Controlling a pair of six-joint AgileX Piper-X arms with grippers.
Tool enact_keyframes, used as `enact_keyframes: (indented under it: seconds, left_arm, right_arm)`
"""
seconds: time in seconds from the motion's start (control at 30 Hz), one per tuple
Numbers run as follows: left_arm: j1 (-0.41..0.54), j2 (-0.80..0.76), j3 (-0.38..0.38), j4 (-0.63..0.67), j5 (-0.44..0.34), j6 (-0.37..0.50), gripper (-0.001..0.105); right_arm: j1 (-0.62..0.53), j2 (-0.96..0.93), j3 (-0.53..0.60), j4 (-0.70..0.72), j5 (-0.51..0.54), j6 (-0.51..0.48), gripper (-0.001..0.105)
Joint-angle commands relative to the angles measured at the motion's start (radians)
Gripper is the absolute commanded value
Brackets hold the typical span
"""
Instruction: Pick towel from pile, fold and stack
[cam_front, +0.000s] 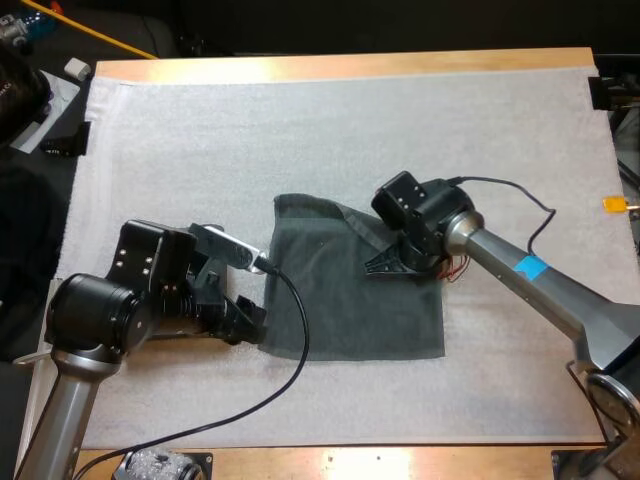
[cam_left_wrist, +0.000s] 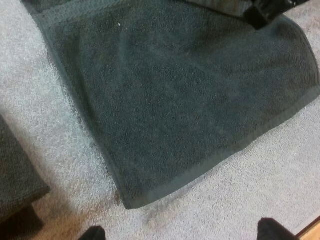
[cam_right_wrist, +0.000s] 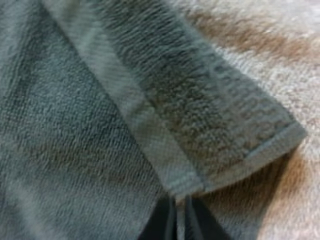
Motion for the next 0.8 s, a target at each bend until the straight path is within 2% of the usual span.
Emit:
enact_keyframes:
  seconds: [0.0,0.33,0.7,0.77]
  left_arm:
    - [-0.002,-0.002,-0.002,0.003,0.000,-0.009,0.059]
    - [-0.002,0.000,-0.004,0.006,0.001,-0.010,0.059]
    - [-0.001,0.000,-0.003,0.009,0.001,-0.011,0.059]
    - [-0.002,-0.002,-0.002,0.004,0.001,-0.007,0.058]
  right_arm:
    - [-0.020,0.011,-0.009,-0.020,-0.022,-0.003,0.000]
    - [-0.047,0.089,-0.009,-0.042,-0.038,-0.011,0.000]
    - [-0.072,0.151,-0.021,-0.104,0.018,0.033,0.000]
    - [-0.064,0.133,-0.022,-0.106,-0.002,0.027,0.000]
